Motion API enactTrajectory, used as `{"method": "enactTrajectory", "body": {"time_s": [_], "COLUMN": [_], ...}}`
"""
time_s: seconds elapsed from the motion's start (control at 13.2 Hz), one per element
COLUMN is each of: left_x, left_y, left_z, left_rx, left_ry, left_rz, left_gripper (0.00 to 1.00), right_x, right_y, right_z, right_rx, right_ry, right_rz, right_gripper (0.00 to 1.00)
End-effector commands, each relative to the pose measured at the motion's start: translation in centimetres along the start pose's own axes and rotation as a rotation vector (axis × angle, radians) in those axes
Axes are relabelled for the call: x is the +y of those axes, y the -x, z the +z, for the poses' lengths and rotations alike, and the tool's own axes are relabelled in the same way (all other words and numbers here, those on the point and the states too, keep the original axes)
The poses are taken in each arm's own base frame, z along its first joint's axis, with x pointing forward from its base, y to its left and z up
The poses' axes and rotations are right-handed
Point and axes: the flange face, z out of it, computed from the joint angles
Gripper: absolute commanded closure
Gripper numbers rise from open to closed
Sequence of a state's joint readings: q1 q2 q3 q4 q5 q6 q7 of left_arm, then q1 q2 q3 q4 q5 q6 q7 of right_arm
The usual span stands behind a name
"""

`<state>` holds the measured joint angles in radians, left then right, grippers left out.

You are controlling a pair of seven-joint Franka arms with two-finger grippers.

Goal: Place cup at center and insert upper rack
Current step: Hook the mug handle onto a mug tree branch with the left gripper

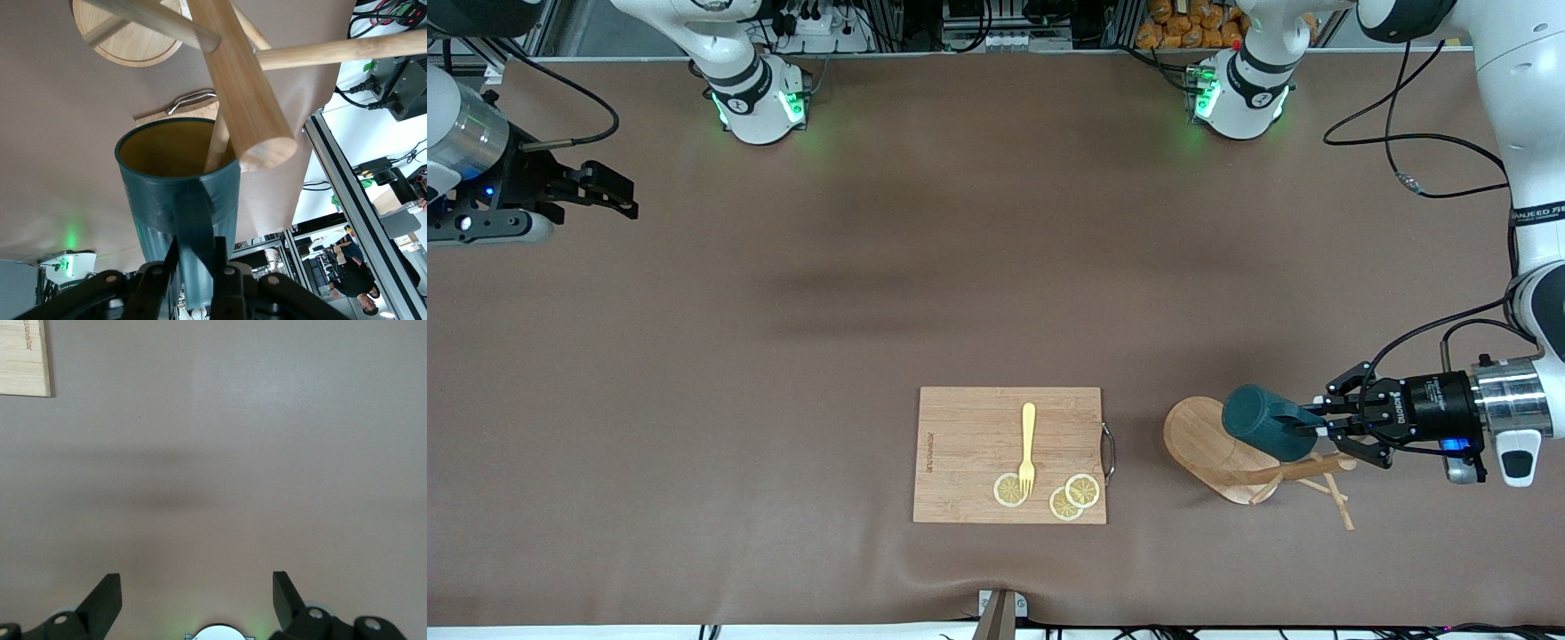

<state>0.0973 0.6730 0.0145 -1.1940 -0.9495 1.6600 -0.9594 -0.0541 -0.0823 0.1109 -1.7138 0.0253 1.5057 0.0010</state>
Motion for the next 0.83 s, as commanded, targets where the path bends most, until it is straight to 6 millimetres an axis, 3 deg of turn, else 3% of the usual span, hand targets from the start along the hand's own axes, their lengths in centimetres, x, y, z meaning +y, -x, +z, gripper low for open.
{"method": "enactTrajectory", "body": {"time_s": [0.0,0.76], "left_x": [-0.1,-0.3], "left_y": [-0.8,-3.2], "left_z": [-0.6,-1.2], "left_rx": [-0.045,-0.092], "left_ry": [0.024,0.079], "left_rz": [0.004,-0.038], "left_gripper": [1.00,1.00], "right_x": [-0.2,-0.2], "right_y": [0.7,0.3], "right_z": [-0.3,-0.3], "right_rx": [0.008,0.031], "right_ry": [0.003,0.003], "right_rz": [0.013,0.010], "right_gripper": [0.00,0.00]}}
